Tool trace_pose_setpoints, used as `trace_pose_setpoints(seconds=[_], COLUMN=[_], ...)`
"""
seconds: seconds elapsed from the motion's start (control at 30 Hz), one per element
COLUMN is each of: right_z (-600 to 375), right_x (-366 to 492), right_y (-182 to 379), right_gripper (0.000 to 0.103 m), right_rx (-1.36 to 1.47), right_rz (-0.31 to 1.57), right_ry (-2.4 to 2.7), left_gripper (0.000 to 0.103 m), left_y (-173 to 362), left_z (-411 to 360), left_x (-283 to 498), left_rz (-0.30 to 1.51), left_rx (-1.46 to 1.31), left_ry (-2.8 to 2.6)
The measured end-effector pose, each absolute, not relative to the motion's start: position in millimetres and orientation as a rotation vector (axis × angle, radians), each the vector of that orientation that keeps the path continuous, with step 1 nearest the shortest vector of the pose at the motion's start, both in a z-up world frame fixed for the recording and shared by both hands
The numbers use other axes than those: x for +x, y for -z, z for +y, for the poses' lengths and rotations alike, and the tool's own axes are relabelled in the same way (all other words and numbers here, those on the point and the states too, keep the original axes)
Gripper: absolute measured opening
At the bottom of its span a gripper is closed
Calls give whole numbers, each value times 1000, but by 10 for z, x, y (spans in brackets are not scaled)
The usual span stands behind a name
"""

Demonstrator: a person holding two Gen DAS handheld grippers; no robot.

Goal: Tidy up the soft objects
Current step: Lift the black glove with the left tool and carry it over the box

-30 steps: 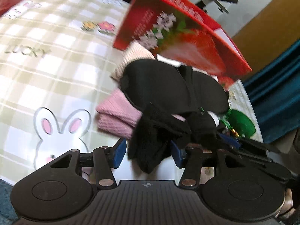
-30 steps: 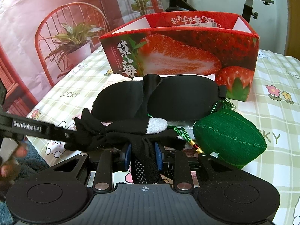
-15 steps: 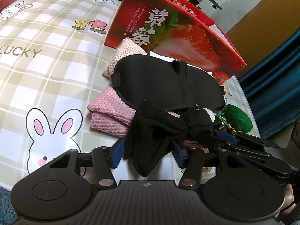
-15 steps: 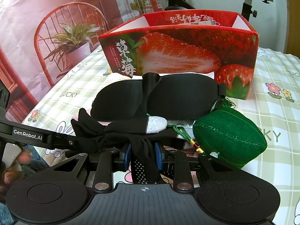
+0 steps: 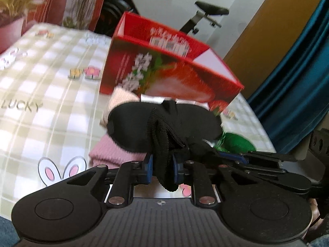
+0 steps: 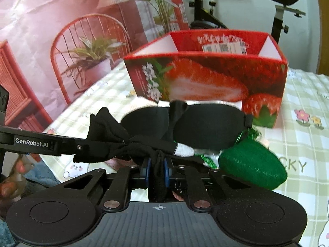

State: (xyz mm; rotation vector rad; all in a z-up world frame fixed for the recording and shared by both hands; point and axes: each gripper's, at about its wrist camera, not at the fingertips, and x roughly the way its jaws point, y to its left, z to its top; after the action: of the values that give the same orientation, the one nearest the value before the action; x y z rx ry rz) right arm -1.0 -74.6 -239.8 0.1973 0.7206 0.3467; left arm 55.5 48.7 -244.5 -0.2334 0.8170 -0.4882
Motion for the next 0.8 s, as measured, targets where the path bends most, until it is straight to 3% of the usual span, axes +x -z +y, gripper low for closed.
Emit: trace_pose_setpoints(seconds=[0.37, 0.8], right_z=[-771, -1087], right_x=[-17, 859], right_y=[1959, 1077], right_gripper=[12, 12], right_rx=[184, 56], right_rz=[585, 390], right_ry=[-387, -341], left_gripper=[20, 21], left_y=[1904, 1139], left_z=[559, 246], left_x=[496, 1345], left_rz=[676, 542], left_rx=[-199, -202], left_ry=[509, 541])
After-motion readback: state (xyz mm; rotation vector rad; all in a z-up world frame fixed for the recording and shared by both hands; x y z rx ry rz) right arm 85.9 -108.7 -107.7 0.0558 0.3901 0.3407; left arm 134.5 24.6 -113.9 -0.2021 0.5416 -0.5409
